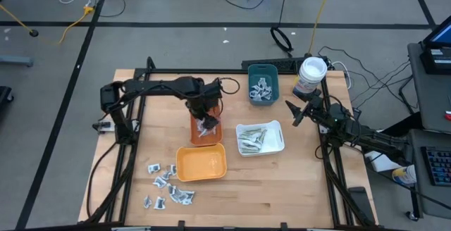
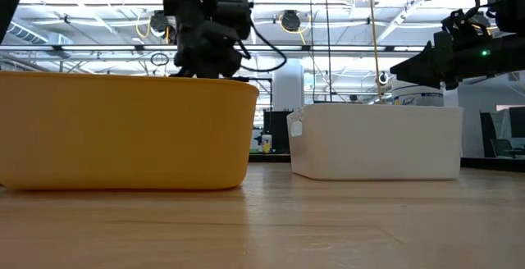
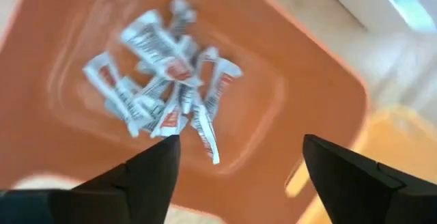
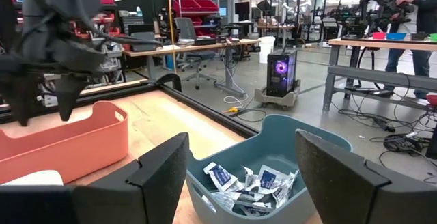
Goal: Pick & Place First Aid Supplies
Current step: Put the gray sachet into the yellow bin
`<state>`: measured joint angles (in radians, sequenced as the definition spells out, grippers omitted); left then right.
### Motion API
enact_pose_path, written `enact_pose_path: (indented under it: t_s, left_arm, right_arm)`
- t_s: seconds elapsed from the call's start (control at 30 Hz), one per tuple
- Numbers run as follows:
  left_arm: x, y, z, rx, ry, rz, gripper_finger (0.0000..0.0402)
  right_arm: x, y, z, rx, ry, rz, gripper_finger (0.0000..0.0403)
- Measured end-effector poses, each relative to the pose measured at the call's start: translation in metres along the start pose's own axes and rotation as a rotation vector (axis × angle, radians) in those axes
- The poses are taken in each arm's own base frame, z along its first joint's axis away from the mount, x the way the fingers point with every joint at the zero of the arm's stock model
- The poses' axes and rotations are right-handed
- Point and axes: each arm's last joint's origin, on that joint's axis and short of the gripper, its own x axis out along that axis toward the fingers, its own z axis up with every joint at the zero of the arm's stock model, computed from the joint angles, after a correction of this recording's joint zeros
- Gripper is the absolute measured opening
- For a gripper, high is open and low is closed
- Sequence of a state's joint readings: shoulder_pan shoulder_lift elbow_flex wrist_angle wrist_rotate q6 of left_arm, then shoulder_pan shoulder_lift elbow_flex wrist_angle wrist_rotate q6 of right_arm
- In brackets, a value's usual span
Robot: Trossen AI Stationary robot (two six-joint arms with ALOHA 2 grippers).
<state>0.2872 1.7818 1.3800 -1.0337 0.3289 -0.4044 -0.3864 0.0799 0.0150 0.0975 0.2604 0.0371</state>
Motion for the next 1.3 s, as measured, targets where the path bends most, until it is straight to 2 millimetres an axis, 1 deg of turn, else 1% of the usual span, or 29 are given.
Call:
enact_pose_path:
  t_s: [0.1,0.2,0.4,0.57,0.77,0.93,1.13,1.3]
  left_arm:
    - [-0.008,-0.005,-0.010,0.132,0.002,-0.004,0.0329]
    - [-0.017,-0.006,-0.025,0.164,-0.010,0.007,0.0339]
    - [-0.024,-0.004,-0.070,0.185,0.028,0.025,0.0338]
    - [-0.022,-0.004,-0.109,0.243,0.078,0.035,0.0323]
    - [-0.011,-0.007,-0.144,0.237,0.162,0.056,0.0309]
    - [0.000,-0.009,-0.171,0.260,0.206,0.081,0.0313]
    - [0.026,-0.009,-0.203,0.294,0.271,0.173,0.0328]
    - [0.044,-0.007,-0.221,0.290,0.231,0.261,0.0329]
  right_arm:
    - [0.000,0.000,0.000,0.000,0.000,0.000,0.0263]
    - [0.000,0.000,0.000,0.000,0.000,0.000,0.0263]
    - [0.000,0.000,0.000,0.000,0.000,0.000,0.0263]
    - [0.000,0.000,0.000,0.000,0.000,0.000,0.0263]
    - [0.000,0.000,0.000,0.000,0.000,0.000,0.0263]
    - [0.000,0.000,0.000,0.000,0.000,0.000,0.0263]
    - [0.000,0.000,0.000,0.000,0.000,0.000,0.0263]
    - [0.000,0.000,0.000,0.000,0.000,0.000,0.0263]
